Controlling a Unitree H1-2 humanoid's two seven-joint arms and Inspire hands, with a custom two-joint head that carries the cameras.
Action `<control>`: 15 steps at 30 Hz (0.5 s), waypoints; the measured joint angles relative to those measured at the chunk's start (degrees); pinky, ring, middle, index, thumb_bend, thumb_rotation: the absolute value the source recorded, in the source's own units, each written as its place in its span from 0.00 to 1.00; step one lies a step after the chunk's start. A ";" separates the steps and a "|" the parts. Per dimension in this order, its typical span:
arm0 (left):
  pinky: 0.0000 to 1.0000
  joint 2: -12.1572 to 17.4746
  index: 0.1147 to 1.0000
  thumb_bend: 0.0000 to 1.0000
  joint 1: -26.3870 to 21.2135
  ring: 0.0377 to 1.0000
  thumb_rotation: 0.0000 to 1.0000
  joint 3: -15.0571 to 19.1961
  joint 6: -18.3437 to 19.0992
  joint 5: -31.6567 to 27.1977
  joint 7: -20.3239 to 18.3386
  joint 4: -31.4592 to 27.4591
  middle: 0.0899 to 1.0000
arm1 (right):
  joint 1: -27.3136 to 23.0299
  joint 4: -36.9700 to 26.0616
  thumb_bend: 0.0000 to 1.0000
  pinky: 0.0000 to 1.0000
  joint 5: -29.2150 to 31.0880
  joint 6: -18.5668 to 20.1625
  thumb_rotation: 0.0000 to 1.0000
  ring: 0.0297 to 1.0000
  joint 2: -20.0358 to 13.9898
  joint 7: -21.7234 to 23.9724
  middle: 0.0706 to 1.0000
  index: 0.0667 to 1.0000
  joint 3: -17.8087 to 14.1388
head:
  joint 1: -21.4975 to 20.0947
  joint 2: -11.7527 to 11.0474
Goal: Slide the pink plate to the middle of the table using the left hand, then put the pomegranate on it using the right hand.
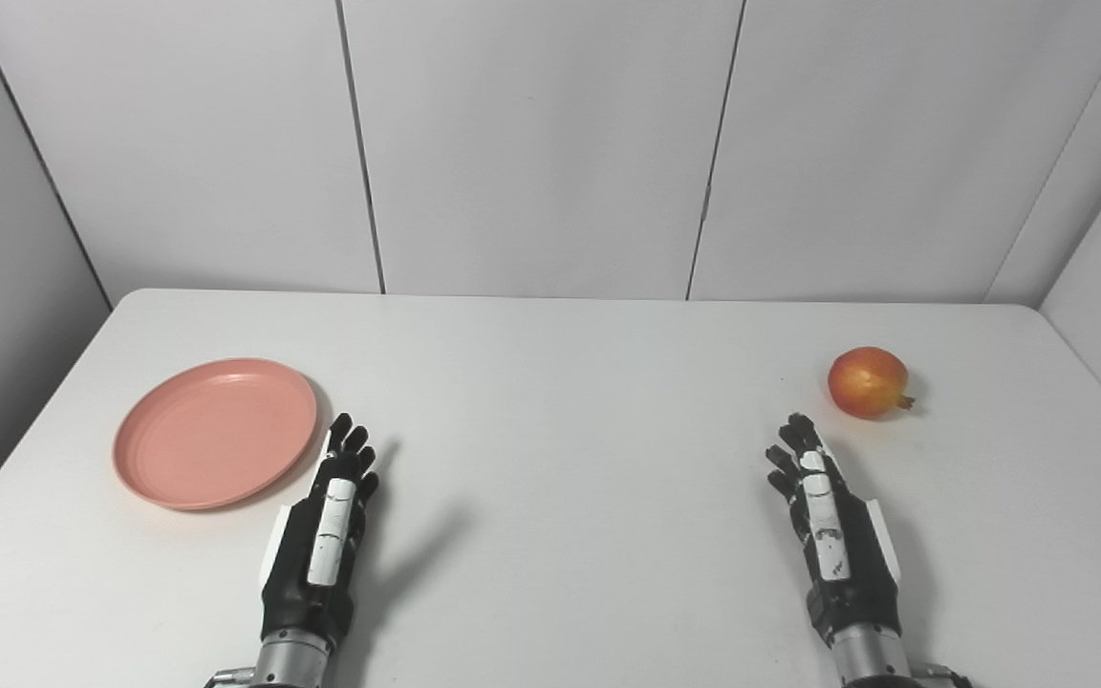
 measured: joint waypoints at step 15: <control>1.00 0.01 1.00 0.72 0.00 1.00 0.89 0.51 -0.10 0.04 -0.40 0.02 1.00 | 0.10 -0.11 0.82 0.94 -0.01 -0.01 0.93 0.91 0.30 0.00 0.94 0.93 0.07 | 0.53 -0.09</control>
